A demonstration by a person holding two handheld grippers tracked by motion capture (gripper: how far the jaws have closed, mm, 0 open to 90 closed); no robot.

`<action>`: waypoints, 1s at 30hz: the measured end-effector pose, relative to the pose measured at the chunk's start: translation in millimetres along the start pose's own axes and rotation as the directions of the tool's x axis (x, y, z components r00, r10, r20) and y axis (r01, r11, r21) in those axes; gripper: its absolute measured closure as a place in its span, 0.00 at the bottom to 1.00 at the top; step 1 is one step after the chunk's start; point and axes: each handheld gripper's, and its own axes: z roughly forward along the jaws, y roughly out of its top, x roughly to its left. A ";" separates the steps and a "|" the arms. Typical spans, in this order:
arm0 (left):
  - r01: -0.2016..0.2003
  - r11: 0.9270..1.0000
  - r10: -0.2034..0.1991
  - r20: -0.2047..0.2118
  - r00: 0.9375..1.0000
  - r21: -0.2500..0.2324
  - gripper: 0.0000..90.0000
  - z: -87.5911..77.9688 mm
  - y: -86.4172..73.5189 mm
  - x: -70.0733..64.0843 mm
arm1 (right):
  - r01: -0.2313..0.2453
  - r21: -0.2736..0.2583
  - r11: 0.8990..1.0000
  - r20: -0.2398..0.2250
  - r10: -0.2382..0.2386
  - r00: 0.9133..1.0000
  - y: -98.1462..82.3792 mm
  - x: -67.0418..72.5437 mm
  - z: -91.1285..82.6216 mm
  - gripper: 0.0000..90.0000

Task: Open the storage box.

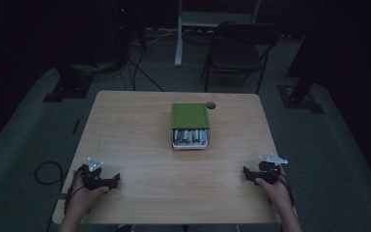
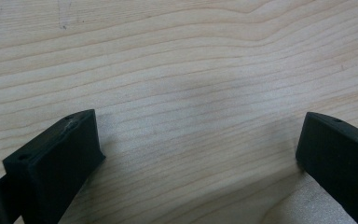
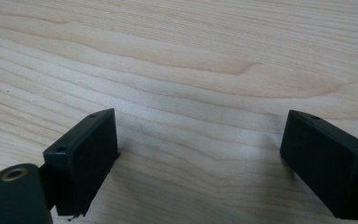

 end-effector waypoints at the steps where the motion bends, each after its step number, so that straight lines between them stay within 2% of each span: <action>1: 0.000 1.000 0.000 0.000 1.000 0.000 0.00 0.0 0.0 0.0 | 0.000 0.000 1.000 0.000 0.000 1.000 0.0 0.0 0.0 0.12; 18: -0.005 1.000 0.005 0.003 1.000 -0.002 0.00 0.1 0.1 0.3 | -0.003 -0.001 1.000 0.004 0.003 1.000 -0.5 0.5 -0.3 0.12; 30: -0.058 0.998 0.059 0.003 0.998 -0.019 0.01 -2.9 -2.1 -3.5 | -0.005 0.000 1.000 0.006 0.005 1.000 -0.7 0.6 -0.6 0.12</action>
